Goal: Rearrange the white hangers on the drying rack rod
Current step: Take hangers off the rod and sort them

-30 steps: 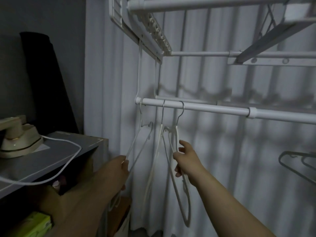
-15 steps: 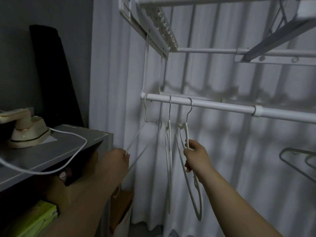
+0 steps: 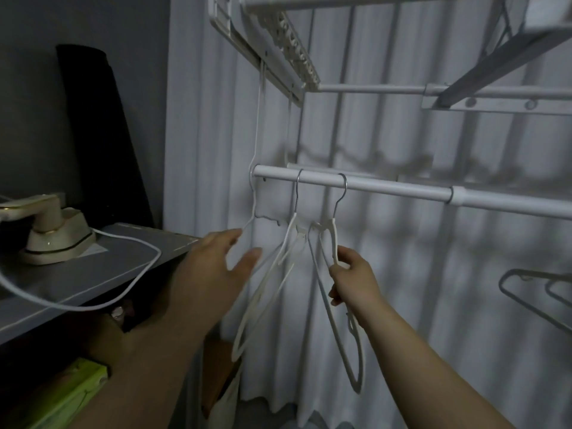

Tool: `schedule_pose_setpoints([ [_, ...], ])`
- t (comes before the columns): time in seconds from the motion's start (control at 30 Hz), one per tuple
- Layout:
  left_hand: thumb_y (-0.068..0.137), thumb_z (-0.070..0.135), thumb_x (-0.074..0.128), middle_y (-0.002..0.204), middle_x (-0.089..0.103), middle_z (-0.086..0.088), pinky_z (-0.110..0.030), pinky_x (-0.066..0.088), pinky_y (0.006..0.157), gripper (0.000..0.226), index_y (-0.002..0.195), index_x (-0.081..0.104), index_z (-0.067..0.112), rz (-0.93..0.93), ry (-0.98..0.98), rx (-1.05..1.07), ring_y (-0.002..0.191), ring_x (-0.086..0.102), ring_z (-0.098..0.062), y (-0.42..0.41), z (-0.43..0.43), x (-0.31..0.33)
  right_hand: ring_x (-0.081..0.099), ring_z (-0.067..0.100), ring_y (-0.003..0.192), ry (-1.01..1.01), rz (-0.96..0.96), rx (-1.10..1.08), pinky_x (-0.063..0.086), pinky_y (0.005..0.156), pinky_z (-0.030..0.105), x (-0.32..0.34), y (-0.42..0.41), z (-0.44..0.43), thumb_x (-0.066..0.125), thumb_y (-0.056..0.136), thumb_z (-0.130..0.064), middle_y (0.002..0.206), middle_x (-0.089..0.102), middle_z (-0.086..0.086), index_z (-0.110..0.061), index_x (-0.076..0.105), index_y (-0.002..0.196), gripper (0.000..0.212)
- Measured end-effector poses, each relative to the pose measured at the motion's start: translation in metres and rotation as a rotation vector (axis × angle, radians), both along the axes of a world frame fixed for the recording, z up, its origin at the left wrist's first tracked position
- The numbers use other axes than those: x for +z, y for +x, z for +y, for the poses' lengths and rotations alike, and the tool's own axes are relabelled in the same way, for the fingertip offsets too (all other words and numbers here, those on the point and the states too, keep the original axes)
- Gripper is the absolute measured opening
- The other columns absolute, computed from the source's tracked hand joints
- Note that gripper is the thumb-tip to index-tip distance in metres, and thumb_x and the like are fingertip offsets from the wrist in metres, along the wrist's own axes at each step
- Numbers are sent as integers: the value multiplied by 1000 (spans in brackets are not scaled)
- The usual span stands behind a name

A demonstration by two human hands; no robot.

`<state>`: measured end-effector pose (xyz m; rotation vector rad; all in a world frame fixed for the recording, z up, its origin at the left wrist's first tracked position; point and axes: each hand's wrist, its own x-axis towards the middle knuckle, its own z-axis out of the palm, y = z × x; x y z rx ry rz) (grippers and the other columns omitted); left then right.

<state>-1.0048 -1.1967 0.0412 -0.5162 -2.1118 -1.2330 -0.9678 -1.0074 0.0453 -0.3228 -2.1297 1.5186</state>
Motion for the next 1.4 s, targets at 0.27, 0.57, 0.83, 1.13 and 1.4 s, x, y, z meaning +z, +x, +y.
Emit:
schedule_pose_setpoints([
  [0.27,90,26,49,107,64,-7,-34,52,82,28,115,54,15,-273,-405,-144,93,62,-23,24,44,-18,52,13,52,20,42,41,43,37,15,-2,6,-3,35,89,4,111,47,4,-12,35,135,48],
  [0.57,96,23,34,78,60,-1,-27,45,59,25,90,57,14,-209,-229,-33,63,54,-15,9,30,-27,53,13,62,27,65,18,39,39,6,-9,2,-3,34,86,10,121,38,-2,-11,33,136,54],
  [0.83,97,27,31,99,67,-1,-14,30,62,29,112,55,23,-56,-466,85,86,60,-13,7,15,-27,58,31,104,97,73,32,41,60,15,-12,-17,-17,37,81,10,125,51,9,-15,37,133,57],
  [1.13,98,28,27,92,62,3,-11,28,57,30,115,51,22,-23,-530,55,70,46,-4,11,21,-25,59,35,96,34,38,41,43,40,8,-9,-24,-24,32,87,9,134,44,12,-16,23,142,61],
  [1.4,99,28,24,62,37,12,-21,44,70,28,107,49,19,-55,-561,11,71,51,-8,10,29,-28,56,33,103,59,39,2,43,45,5,-12,-14,-10,33,86,9,145,32,12,-12,19,144,63],
])
